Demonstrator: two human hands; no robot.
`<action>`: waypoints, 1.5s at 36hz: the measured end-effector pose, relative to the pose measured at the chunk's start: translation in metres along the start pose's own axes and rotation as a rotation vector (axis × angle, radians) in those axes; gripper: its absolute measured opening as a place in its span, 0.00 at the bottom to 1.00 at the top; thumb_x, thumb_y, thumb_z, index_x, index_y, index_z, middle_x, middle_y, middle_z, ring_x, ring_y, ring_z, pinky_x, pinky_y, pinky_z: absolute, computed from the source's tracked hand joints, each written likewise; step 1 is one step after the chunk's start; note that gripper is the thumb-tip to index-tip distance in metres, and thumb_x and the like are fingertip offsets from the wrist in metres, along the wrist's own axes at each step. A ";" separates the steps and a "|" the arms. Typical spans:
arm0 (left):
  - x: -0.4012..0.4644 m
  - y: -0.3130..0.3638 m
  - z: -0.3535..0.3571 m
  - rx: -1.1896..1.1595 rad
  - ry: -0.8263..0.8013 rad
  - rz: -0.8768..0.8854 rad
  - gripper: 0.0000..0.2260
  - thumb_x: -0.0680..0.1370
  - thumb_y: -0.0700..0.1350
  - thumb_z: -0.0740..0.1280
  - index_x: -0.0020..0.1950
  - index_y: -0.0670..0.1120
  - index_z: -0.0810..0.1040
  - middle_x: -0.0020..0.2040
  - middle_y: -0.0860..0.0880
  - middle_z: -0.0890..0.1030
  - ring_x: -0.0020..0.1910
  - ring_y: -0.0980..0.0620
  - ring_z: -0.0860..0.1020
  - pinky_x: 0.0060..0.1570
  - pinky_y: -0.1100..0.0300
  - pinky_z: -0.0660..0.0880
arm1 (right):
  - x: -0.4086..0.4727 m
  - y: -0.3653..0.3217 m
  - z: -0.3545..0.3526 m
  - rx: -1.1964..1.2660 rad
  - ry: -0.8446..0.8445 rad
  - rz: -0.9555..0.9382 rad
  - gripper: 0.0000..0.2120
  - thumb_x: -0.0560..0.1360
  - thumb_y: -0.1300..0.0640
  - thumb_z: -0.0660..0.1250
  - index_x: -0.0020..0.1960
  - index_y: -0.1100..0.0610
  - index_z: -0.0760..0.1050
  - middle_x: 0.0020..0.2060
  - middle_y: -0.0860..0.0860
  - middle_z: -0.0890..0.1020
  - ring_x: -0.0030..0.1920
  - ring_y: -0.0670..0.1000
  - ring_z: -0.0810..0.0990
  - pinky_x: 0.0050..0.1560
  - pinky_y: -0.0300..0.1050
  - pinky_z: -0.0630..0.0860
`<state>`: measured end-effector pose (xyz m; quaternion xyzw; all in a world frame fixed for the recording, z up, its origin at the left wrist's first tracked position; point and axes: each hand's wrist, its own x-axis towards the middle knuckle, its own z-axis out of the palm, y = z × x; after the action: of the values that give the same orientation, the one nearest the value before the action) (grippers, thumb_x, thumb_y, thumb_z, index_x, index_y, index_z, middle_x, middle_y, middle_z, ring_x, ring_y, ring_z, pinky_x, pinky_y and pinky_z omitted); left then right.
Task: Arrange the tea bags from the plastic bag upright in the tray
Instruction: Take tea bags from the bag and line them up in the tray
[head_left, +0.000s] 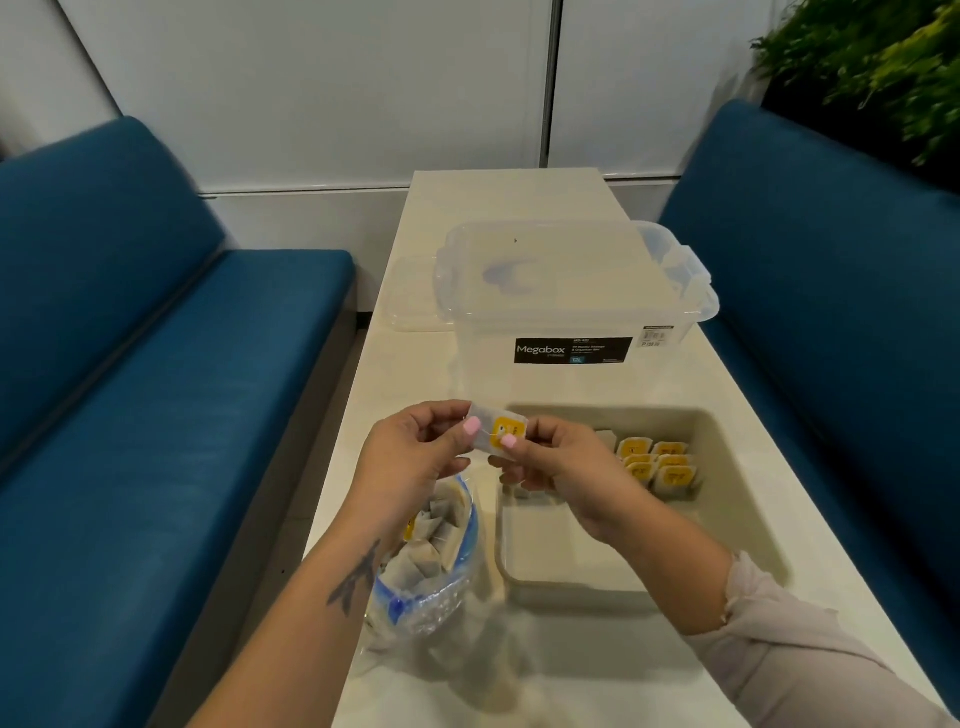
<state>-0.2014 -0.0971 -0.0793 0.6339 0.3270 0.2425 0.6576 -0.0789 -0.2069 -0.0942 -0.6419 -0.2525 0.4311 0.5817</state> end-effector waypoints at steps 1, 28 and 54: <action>0.001 0.000 0.003 0.005 -0.010 -0.002 0.07 0.73 0.43 0.71 0.50 0.48 0.81 0.47 0.45 0.84 0.43 0.52 0.82 0.42 0.62 0.80 | -0.001 0.000 -0.003 0.005 0.003 0.009 0.03 0.76 0.58 0.67 0.44 0.55 0.77 0.35 0.48 0.83 0.32 0.45 0.79 0.41 0.40 0.72; 0.009 -0.010 0.088 0.100 -0.073 0.043 0.04 0.73 0.37 0.71 0.46 0.43 0.79 0.41 0.49 0.80 0.38 0.51 0.81 0.40 0.57 0.81 | -0.011 -0.022 -0.101 -0.237 0.203 -0.107 0.05 0.69 0.63 0.74 0.43 0.55 0.82 0.36 0.53 0.83 0.33 0.44 0.76 0.34 0.37 0.72; -0.004 -0.054 0.077 0.352 0.084 0.181 0.15 0.73 0.34 0.69 0.50 0.54 0.77 0.45 0.59 0.81 0.42 0.68 0.78 0.43 0.76 0.73 | 0.025 0.018 -0.106 -1.617 0.124 -0.165 0.13 0.75 0.58 0.62 0.51 0.44 0.80 0.48 0.47 0.83 0.51 0.51 0.78 0.52 0.44 0.66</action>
<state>-0.1520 -0.1563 -0.1334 0.7551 0.3332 0.2662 0.4980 0.0203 -0.2463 -0.1230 -0.8655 -0.4993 0.0350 -0.0189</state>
